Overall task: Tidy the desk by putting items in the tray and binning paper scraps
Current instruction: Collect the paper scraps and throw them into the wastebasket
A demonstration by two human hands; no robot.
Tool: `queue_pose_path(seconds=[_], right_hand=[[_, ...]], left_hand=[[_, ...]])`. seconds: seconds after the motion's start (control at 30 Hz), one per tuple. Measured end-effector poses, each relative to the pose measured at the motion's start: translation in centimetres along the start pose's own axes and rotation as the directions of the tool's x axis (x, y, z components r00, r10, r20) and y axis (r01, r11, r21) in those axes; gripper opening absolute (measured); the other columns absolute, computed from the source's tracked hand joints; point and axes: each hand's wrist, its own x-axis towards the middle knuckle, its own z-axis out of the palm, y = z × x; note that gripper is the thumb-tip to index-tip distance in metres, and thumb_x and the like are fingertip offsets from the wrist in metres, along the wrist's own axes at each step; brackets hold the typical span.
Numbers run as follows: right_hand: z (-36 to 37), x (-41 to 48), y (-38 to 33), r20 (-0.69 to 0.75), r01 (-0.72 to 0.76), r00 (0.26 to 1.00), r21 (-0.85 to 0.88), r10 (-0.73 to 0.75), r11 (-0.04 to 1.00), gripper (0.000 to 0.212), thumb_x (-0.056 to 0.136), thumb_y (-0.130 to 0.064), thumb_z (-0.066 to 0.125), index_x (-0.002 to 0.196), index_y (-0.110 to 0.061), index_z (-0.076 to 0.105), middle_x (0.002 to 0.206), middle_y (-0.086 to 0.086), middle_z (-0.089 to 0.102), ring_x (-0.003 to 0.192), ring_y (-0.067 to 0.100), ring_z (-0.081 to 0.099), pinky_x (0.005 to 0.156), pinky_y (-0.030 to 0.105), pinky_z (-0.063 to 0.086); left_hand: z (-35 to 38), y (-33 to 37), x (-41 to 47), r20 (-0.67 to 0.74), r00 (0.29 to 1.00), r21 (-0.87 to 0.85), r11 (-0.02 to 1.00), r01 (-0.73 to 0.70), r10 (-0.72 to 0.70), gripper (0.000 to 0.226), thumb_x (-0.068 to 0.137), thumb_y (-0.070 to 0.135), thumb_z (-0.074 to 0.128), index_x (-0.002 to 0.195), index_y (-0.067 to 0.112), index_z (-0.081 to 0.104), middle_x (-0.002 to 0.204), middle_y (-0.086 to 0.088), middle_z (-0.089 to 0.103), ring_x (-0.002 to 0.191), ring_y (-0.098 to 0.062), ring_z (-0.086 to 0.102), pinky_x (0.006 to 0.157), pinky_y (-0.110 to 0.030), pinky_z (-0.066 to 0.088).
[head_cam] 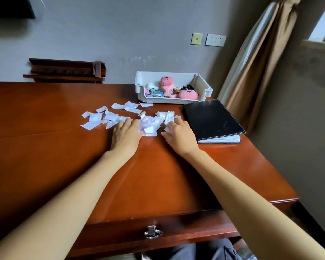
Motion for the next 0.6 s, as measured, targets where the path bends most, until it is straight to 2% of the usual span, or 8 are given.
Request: queue_pose_path(seconds=[0.17,0.27,0.37,0.47,0.6], right_hand=[[-0.3,-0.7,-0.4,-0.074,-0.033,0.997,0.014,0.034,0.999,0.032,0.091,-0.024,0.05,0.114,-0.003,0.055,0.115,0.013,0.053,0.108,0.03,0.049,0.08,0.034,0.042],[-0.4,-1.0,-0.4,-0.124,-0.014,0.992,0.041,0.019,0.999,0.022,0.09,-0.015,0.048,0.104,-0.001,0.057,0.105,0.014,0.056,0.095,0.029,0.053,0.067,0.029,0.034],[-0.5,-1.1,-0.3,-0.168,-0.027,0.985,0.129,0.049,0.991,0.017,0.088,-0.006,0.048,0.098,0.001,0.059,0.102,0.016,0.059,0.09,0.03,0.055,0.066,0.028,0.033],[-0.8,-1.2,-0.1,-0.217,-0.054,0.969,0.27,0.115,0.961,0.016,0.088,0.002,0.048,0.098,0.003,0.06,0.103,0.018,0.059,0.091,0.031,0.055,0.07,0.029,0.038],[-1.0,-1.2,0.4,-0.285,-0.095,0.932,0.405,0.224,0.91,0.018,0.087,0.007,0.047,0.097,0.004,0.062,0.102,0.013,0.06,0.084,0.021,0.053,0.063,0.015,0.029]], left_hand=[[-0.2,0.4,-0.1,-0.032,0.998,-0.021,0.998,0.061,-0.061,0.039,0.094,0.004,0.045,0.132,0.01,0.041,0.131,-0.012,0.044,0.116,-0.03,0.051,0.088,-0.035,0.048],[-0.1,0.4,0.0,-0.045,0.996,-0.043,0.997,0.069,-0.071,0.035,0.092,0.002,0.049,0.127,0.009,0.045,0.126,-0.012,0.049,0.111,-0.03,0.055,0.084,-0.035,0.051],[-0.4,0.4,0.1,-0.057,0.991,-0.163,0.98,0.111,-0.122,0.03,0.091,0.001,0.052,0.12,0.007,0.049,0.125,-0.014,0.051,0.113,-0.031,0.054,0.083,-0.036,0.051],[-0.9,0.6,0.1,-0.088,0.975,-0.269,0.948,0.172,-0.202,0.029,0.093,-0.002,0.047,0.121,0.003,0.047,0.127,-0.017,0.052,0.116,-0.031,0.052,0.084,-0.035,0.049],[-1.5,0.9,0.1,-0.128,0.958,-0.345,0.917,0.198,-0.255,0.032,0.095,0.003,0.045,0.127,0.002,0.044,0.118,-0.02,0.059,0.105,-0.032,0.06,0.079,-0.033,0.052]])
